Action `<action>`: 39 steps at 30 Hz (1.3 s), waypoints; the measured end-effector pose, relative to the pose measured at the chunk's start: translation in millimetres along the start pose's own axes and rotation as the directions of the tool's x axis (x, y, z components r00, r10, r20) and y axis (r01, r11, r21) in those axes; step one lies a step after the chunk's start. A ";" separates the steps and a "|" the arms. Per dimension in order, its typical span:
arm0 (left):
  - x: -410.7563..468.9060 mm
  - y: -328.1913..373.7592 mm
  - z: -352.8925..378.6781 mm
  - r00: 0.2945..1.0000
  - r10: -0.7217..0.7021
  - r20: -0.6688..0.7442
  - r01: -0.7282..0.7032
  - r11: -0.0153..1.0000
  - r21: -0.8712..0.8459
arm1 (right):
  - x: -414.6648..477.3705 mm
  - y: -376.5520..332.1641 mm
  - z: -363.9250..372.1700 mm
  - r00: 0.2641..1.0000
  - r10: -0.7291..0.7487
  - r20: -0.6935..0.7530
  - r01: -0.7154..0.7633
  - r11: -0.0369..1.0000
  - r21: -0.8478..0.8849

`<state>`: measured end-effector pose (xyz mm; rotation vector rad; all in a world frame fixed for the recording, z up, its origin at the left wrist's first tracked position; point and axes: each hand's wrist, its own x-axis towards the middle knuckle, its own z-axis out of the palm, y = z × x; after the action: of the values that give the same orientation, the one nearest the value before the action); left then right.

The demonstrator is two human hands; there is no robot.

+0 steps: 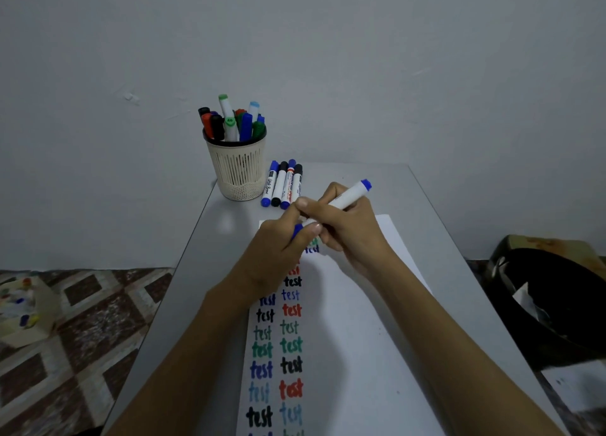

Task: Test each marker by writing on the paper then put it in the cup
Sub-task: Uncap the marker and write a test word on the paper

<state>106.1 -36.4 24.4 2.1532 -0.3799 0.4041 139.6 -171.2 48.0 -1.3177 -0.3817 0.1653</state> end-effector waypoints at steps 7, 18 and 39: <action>-0.9 9.3 10.1 0.999 -0.044 -0.023 0.038 0.980 -0.193 | 0.6 -7.3 -12.8 0.995 0.041 0.094 -0.046 0.998 0.049; -3.8 -10.5 -5.8 1.000 0.006 -0.021 -0.003 0.995 0.105 | 8.2 -9.4 -25.2 0.998 -0.032 -0.061 0.040 0.991 0.126; -3.3 -36.9 -16.4 0.997 0.020 0.070 -0.034 0.976 0.214 | -2.1 26.7 -1.9 0.995 0.035 -0.098 -0.052 0.983 -0.176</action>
<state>115.8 -1.8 5.6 2.3801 -0.4201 0.4043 140.9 -167.0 21.6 -1.5062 -0.2925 0.1071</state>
